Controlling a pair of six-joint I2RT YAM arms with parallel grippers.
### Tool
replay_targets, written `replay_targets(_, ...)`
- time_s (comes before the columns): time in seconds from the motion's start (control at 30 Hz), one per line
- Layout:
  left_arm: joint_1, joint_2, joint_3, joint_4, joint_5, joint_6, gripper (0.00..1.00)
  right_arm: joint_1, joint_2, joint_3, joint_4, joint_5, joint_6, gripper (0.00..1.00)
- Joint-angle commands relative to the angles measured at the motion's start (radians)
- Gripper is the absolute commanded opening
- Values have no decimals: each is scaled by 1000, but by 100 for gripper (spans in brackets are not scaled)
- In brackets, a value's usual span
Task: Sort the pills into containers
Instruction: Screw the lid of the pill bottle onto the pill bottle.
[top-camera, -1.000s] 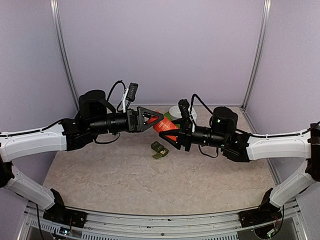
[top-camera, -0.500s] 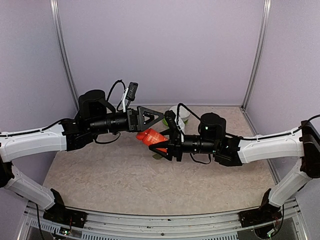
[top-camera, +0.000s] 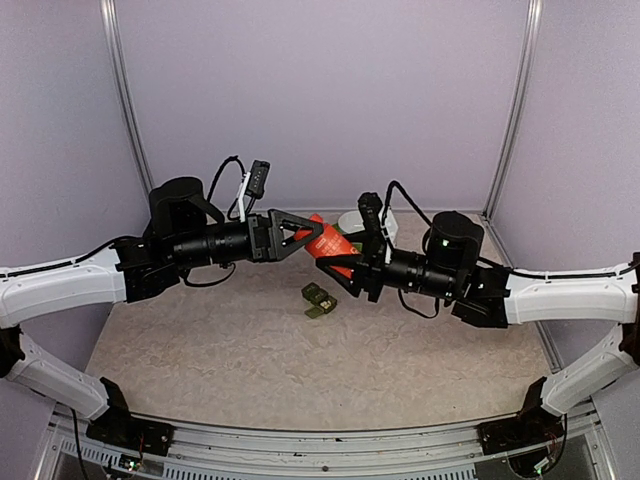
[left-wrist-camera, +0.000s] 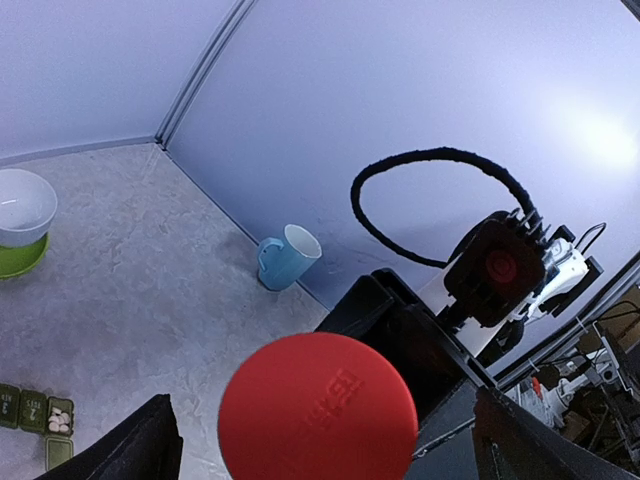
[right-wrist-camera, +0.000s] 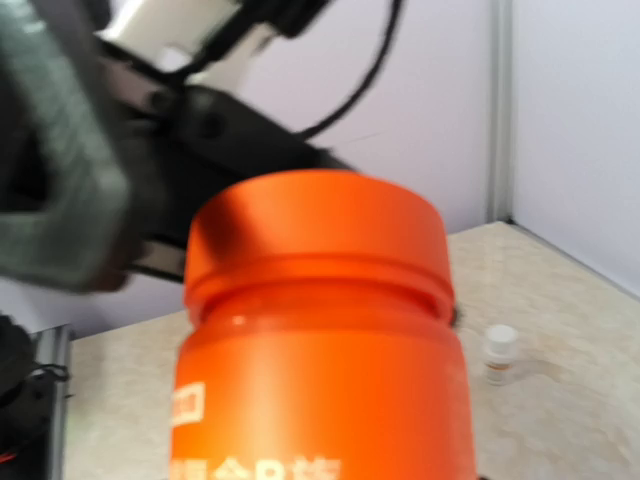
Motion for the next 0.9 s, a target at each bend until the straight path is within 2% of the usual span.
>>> replay_targets(0.0, -8, -15, -2, 7, 27, 10, 99, -11, 15, 14, -9, 64, -12, 19)
replay_targets(0.6, -19, -39, 19, 45, 44, 35, 99, 46, 196, 98, -27, -43, 8, 19)
replay_targets(0.87, 0, -47, 43, -9, 38, 48, 99, 52, 177, 92, -17, -58, -2, 18)
